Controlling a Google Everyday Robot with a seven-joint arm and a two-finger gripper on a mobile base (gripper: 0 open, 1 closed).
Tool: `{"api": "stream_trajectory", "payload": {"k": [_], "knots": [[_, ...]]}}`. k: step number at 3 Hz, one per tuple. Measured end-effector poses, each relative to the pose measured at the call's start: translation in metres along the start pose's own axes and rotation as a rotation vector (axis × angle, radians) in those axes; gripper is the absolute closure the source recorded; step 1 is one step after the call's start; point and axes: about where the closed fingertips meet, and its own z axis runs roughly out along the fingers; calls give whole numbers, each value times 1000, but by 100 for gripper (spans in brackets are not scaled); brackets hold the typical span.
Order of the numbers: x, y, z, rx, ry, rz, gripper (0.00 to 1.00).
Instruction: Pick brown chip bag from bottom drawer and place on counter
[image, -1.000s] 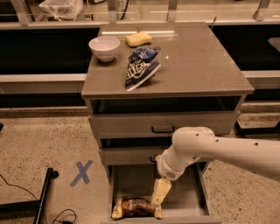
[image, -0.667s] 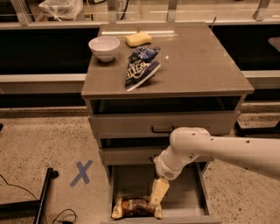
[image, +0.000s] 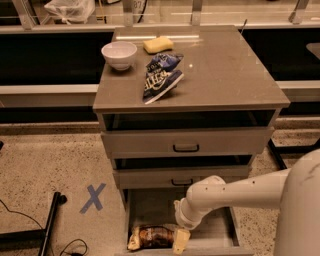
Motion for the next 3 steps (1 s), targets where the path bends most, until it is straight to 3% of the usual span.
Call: {"api": "stream_trajectory", "payload": {"k": [1,3], "knots": [[-10,-20,6,90,-45,-43,0],[7,-37,75,49,-76,-62,0]]}}
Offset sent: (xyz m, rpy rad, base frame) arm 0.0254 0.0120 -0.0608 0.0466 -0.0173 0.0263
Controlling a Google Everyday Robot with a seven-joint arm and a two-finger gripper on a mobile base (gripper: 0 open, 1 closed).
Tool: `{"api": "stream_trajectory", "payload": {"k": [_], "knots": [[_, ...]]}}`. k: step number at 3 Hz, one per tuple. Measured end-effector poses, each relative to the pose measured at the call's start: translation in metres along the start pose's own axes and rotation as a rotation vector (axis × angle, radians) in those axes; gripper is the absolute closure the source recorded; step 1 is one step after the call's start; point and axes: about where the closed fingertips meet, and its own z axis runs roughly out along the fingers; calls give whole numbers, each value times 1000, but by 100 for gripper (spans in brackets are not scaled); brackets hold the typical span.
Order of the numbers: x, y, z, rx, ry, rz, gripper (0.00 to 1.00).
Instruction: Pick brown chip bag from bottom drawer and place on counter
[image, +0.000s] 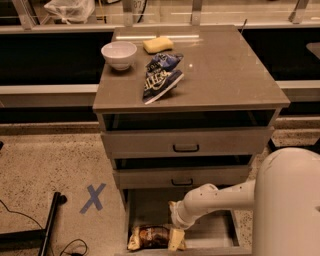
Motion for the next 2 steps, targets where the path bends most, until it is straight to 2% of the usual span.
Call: {"api": "stream_trajectory", "payload": {"k": [1,2], "knots": [[13,4,53,2,-71,-17,0],[10,2,89,11,-101,-39,4]]}}
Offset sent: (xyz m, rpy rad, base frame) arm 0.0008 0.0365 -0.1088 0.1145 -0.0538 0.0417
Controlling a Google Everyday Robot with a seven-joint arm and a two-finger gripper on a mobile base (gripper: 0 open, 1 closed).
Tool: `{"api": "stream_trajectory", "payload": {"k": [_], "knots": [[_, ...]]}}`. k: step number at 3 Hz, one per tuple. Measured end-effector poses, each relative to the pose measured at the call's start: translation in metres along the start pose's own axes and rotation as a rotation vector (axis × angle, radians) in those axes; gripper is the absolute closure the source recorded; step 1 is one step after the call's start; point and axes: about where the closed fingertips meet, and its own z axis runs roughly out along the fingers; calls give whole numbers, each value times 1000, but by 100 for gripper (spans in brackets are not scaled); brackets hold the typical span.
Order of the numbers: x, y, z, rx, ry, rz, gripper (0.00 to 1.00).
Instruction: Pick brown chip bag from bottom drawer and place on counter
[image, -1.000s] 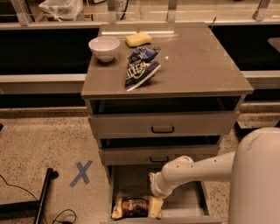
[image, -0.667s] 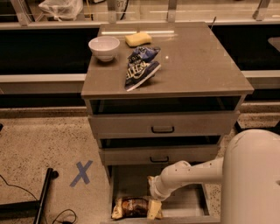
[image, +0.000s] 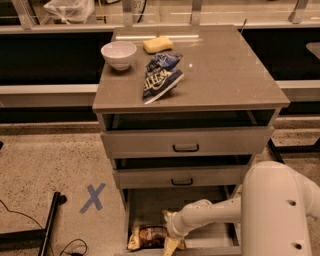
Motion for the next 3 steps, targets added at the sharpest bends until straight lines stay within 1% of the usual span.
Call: {"api": "stream_trajectory", "payload": {"k": [1,2,3], "knots": [[-2,-3,15,6,-17,-6,27],[-12,-8,22,2,-39,-22,50],[-18,-10,32,-10,-85,-46,73]]}}
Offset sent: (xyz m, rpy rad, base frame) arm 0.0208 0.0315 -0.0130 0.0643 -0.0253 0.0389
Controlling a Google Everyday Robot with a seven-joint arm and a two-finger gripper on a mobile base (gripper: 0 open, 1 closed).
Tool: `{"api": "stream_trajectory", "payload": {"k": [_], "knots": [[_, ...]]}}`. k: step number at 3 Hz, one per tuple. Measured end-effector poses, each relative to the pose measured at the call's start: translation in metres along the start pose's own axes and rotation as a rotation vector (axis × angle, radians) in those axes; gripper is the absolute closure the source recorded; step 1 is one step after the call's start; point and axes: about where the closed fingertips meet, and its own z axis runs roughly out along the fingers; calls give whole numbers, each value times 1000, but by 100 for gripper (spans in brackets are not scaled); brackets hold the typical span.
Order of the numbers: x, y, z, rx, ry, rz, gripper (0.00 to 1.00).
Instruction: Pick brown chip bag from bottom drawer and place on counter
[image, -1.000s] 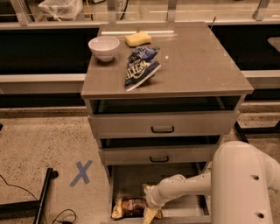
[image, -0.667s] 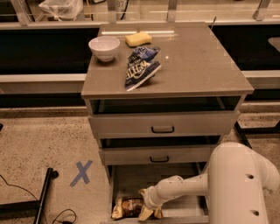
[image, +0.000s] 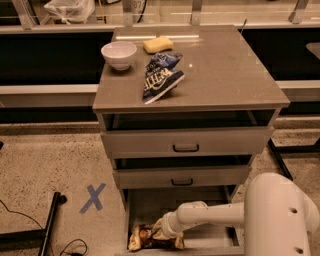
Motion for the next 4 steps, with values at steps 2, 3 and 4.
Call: {"api": "stream_trajectory", "payload": {"k": [2,3,4], "knots": [[-18,-5,-18,18,-171,-83,100],[-28,-16,-65,104,-169,-157,100],[-68,-8,-142,189,-86,-267,100]]}}
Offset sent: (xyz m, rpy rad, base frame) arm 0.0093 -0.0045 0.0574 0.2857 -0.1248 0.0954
